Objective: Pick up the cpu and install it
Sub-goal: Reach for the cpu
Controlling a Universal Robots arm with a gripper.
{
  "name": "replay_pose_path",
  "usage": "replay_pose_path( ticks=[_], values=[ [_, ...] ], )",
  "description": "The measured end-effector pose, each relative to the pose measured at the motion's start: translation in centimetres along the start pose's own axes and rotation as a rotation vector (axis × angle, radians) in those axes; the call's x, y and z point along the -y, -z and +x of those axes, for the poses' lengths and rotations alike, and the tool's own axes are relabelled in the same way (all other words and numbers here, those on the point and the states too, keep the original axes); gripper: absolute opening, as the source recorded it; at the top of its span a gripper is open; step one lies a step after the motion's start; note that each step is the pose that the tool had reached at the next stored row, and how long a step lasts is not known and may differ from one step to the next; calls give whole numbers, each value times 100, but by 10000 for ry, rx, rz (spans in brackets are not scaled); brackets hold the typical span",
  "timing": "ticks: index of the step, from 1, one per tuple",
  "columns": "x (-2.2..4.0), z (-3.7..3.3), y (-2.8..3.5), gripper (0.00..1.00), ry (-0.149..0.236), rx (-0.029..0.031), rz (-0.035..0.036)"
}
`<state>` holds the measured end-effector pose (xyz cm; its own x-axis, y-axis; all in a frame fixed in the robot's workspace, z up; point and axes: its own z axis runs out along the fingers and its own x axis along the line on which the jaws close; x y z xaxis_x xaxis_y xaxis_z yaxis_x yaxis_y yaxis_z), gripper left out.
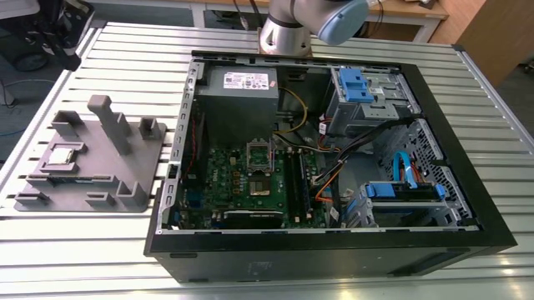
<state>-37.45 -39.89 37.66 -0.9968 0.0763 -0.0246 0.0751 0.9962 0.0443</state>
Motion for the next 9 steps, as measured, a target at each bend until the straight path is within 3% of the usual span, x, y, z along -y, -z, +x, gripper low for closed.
replay_pose_path(
  ticks=[9],
  values=[
    [20,166,-60,11,1,0,0]
  ],
)
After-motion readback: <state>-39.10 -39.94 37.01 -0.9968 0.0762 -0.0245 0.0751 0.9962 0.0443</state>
